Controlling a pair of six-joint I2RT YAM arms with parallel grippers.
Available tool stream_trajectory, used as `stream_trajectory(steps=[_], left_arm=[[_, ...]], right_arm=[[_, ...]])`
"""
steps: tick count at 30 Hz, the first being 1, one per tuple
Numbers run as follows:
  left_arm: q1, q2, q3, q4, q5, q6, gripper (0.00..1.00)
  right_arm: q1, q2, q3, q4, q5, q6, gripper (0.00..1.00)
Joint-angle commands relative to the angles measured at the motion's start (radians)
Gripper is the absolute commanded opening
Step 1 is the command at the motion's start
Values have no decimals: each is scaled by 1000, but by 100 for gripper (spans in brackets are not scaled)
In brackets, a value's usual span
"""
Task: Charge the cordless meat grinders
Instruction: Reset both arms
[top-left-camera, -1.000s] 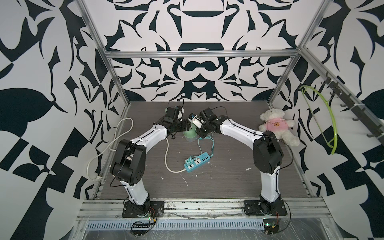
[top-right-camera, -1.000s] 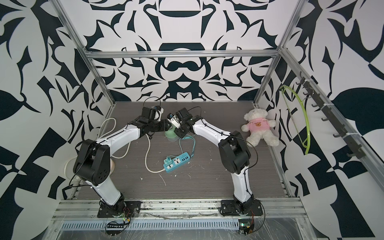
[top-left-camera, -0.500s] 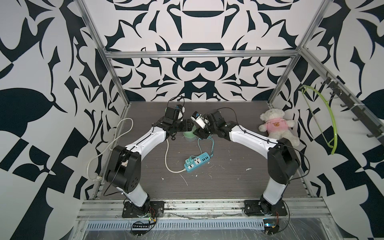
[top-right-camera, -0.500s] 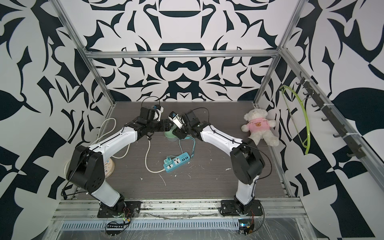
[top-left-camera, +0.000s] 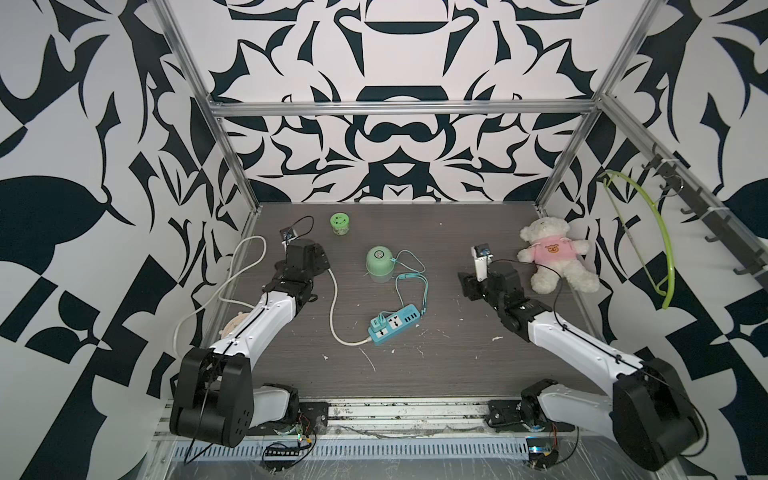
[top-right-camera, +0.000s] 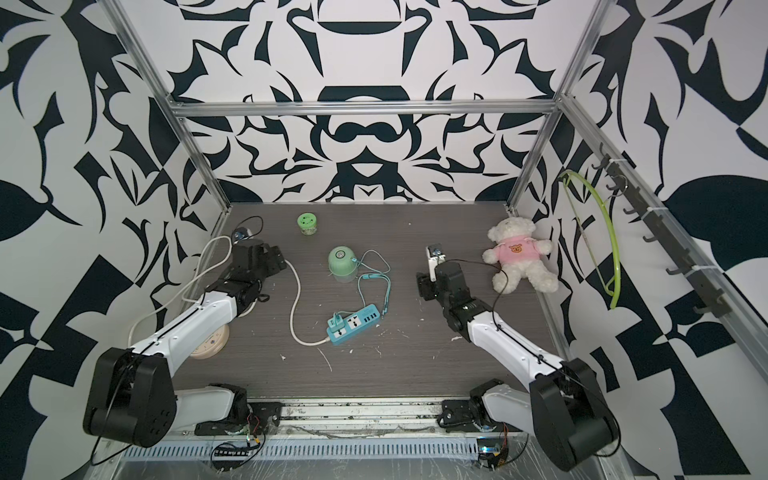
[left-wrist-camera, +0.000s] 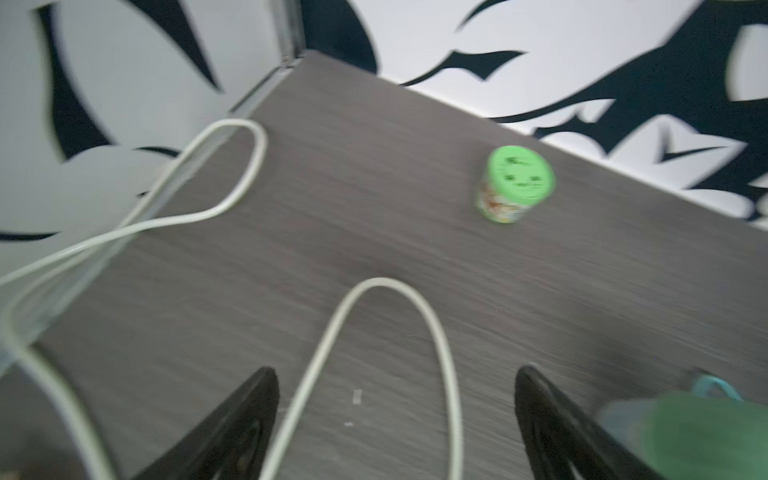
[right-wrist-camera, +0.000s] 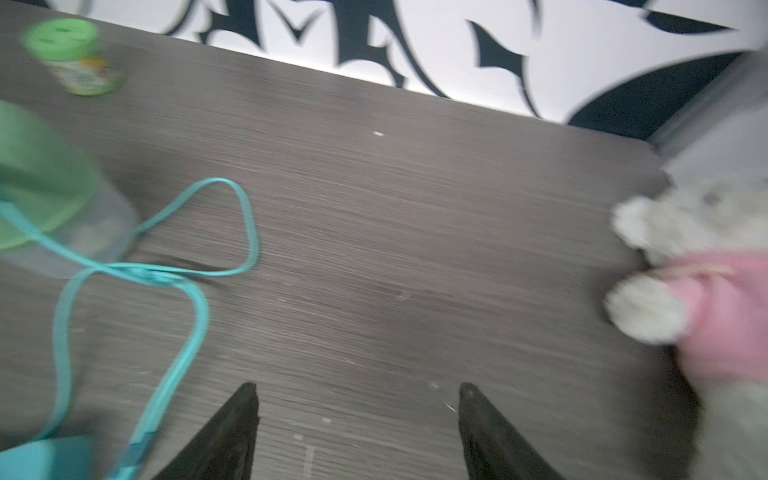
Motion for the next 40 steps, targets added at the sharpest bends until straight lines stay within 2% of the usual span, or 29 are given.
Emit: stream_trajectory(steps=[1,6,9,11,13,14,15,17,18,19,21,23,24,27,31,35,40], left_arm=[[61,-46,-90,109,-89,80,93],[141,-32,-211,293,72,184,94],[165,23,-279,474,127,224,95],[180,74,-325,631,149,237,96],[198,105,-336,721,193,281,96],[211,119,-351,775,225,286,97],[235,148,-366,823,281,280,96],[244,223,-416,973,310,279,97],[245,275,-433,1066,318,283,97],[244,304,-430,1121,317,288,98],[245,246,-389,943,339,282,99],[247,271,-367,930,299,265,99],[247,282,-373,968,292,268,100],[247,252,-364,899,267,247,99],[246,262,-368,923,267,251,99],[242,261,-361,912,262,255,99],[241,261,-361,909,263,257,99]], right_arm=[[-77,-26,-41,88,125,11,72],[-123,46,-99,233,88,-116,71],[-160,119,-218,518,36,-136,72],[-174,156,-218,585,11,-157,72],[-210,211,-208,652,-35,-109,70],[-220,225,-203,666,-98,-99,70],[-223,269,-224,750,-124,-106,70],[-224,378,-253,885,-103,-91,71],[-224,452,-266,1017,-98,-94,71],[-223,440,-258,988,-78,-94,73],[-241,396,-217,830,-55,-48,77],[-244,424,-186,818,71,-14,99],[-244,405,-175,765,87,-7,100],[-243,412,-175,778,70,-17,100],[-243,407,-174,762,66,-16,100],[-246,419,-142,724,-36,-47,100],[-256,420,-149,737,-70,-46,100]])
